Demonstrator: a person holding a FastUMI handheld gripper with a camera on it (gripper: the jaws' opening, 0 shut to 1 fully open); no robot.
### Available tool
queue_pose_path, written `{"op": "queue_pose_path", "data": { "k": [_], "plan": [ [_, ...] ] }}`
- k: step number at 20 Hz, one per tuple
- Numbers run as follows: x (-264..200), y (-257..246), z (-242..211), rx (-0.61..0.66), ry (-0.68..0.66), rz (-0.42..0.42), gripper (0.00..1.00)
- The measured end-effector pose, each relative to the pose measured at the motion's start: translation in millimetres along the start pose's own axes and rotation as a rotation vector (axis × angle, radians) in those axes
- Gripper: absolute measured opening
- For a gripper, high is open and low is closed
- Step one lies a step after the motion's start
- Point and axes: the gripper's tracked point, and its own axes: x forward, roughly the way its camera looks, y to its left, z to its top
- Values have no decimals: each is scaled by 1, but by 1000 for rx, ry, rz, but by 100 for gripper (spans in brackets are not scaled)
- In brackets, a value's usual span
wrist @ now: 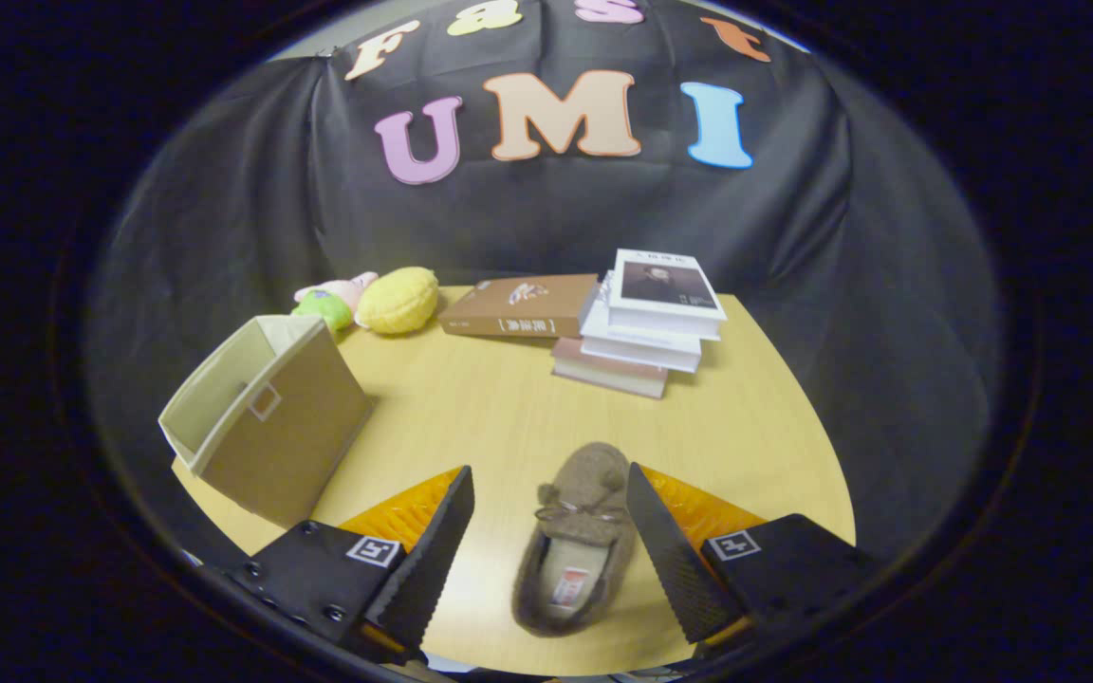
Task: Open the storage box then place both shoes into the box .Put the left shoe in first, then the right shoe, with the right side of both shoes facing outward in a uniform manner.
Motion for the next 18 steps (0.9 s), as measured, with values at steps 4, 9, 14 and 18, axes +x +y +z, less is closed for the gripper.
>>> {"op": "queue_pose_path", "data": {
  "k": [4, 9, 14, 18],
  "plan": [
    [13, -26, -41, 1, 88, -2, 100],
    [36, -43, -79, -9, 179, 3, 100],
    [55, -52, -104, -12, 275, -10, 93],
    [54, -47, -113, 78, 348, 0, 63]
  ]
}}
